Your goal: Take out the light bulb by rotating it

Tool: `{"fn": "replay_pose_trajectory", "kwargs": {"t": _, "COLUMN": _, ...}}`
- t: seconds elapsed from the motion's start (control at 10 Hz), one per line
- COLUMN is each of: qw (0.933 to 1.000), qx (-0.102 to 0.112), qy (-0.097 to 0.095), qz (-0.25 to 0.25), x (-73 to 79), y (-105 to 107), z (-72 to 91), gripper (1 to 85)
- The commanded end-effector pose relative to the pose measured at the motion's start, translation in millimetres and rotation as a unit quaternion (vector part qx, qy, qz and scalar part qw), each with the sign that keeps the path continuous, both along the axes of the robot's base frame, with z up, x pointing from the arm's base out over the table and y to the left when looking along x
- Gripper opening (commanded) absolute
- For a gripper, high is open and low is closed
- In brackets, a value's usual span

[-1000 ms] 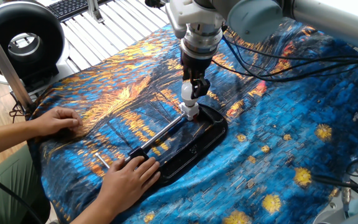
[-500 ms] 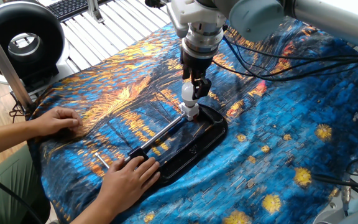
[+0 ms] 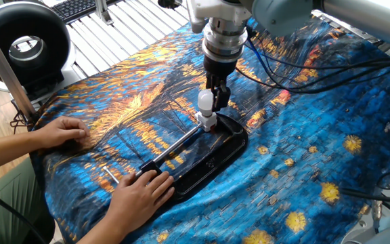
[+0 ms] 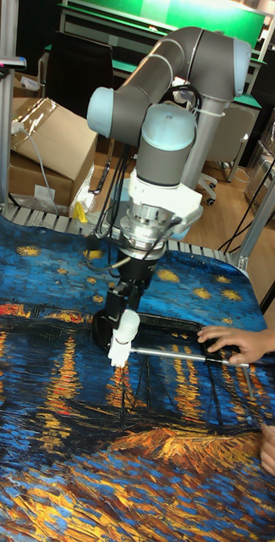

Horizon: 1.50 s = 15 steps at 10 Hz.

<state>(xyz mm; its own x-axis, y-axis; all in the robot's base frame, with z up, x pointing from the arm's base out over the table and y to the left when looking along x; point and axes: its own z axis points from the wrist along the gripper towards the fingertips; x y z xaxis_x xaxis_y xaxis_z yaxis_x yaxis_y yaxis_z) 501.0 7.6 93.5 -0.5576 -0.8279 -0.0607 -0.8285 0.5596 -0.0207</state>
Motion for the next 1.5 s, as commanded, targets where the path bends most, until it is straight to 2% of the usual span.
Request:
{"fn": "replay_pose_trajectory", "kwargs": {"t": 0.0, "qw": 0.9947, "qx": 0.0, "qy": 0.0, "qz": -0.103, "x": 0.9, "y": -4, "z": 4.4, "gripper": 70.3}}
{"fn": "replay_pose_trajectory", "kwargs": {"t": 0.2, "qw": 0.9858, "qx": -0.005, "qy": 0.011, "qz": -0.168, "x": -2.2, "y": -6, "z": 5.2, "gripper": 70.3}}
{"fn": "replay_pose_trajectory", "kwargs": {"t": 0.4, "qw": 0.9725, "qx": 0.016, "qy": 0.028, "qz": -0.231, "x": -5.2, "y": 7, "z": 4.4, "gripper": 70.3}}
{"fn": "replay_pose_trajectory", "kwargs": {"t": 0.5, "qw": 0.9634, "qx": 0.027, "qy": 0.04, "qz": -0.263, "x": -8.1, "y": 14, "z": 4.5, "gripper": 70.3}}
{"fn": "replay_pose_trajectory", "kwargs": {"t": 0.6, "qw": 0.9597, "qx": 0.028, "qy": 0.04, "qz": -0.277, "x": -7.0, "y": 14, "z": 4.4, "gripper": 68.7}}
{"fn": "replay_pose_trajectory", "kwargs": {"t": 0.9, "qw": 0.9577, "qx": 0.018, "qy": 0.032, "qz": -0.285, "x": -1.0, "y": 10, "z": 2.8, "gripper": 65.7}}
{"fn": "replay_pose_trajectory", "kwargs": {"t": 1.4, "qw": 0.9548, "qx": 0.016, "qy": 0.032, "qz": -0.295, "x": 2.7, "y": 12, "z": 0.4, "gripper": 63.7}}
